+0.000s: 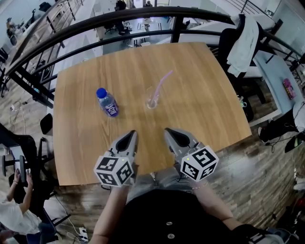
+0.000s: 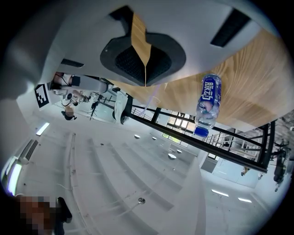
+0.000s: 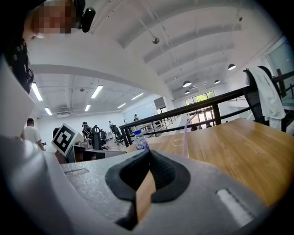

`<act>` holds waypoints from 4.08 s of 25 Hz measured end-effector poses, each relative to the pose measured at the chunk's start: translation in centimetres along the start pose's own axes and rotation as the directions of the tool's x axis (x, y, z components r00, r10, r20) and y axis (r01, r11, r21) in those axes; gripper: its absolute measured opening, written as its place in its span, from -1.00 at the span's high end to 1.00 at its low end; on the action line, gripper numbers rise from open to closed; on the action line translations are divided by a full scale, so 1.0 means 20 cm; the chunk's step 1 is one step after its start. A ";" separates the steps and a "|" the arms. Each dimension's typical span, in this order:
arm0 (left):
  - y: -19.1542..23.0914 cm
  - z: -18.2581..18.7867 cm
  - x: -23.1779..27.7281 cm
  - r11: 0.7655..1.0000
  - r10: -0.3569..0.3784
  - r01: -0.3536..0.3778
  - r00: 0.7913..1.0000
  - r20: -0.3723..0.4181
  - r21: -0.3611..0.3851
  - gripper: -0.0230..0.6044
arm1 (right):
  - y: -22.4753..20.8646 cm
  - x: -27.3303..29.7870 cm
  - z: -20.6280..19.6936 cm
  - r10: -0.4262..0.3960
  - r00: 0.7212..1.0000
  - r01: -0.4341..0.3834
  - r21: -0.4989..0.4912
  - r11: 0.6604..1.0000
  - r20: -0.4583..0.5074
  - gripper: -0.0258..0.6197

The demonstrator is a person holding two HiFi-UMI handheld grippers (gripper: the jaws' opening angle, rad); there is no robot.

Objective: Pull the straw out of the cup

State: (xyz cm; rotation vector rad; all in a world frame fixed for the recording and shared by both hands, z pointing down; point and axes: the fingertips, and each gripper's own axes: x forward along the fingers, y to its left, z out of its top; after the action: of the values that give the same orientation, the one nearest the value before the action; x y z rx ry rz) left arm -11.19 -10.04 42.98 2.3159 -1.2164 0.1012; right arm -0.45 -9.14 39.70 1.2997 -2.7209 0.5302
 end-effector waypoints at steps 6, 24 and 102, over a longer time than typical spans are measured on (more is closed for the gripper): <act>0.00 0.05 0.17 1.000 -0.010 0.010 1.000 -0.024 0.002 0.86 | -0.13 0.09 0.05 0.029 0.999 -0.029 0.001 1.000 -0.015 0.92; 0.06 0.29 0.62 0.985 0.002 0.009 0.998 -0.062 0.171 0.85 | -0.51 0.26 0.14 0.037 0.999 -0.036 0.030 0.999 -0.013 0.92; -0.14 0.56 0.95 0.922 -0.141 0.170 0.984 -0.105 0.348 0.79 | -0.63 0.29 0.17 0.054 0.999 -0.054 0.068 0.996 0.008 0.92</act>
State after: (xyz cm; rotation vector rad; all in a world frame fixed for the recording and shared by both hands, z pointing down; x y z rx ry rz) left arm 0.37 -28.30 37.91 2.6833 -1.0373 0.3820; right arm 5.79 -22.02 41.26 1.2471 -2.7732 0.6300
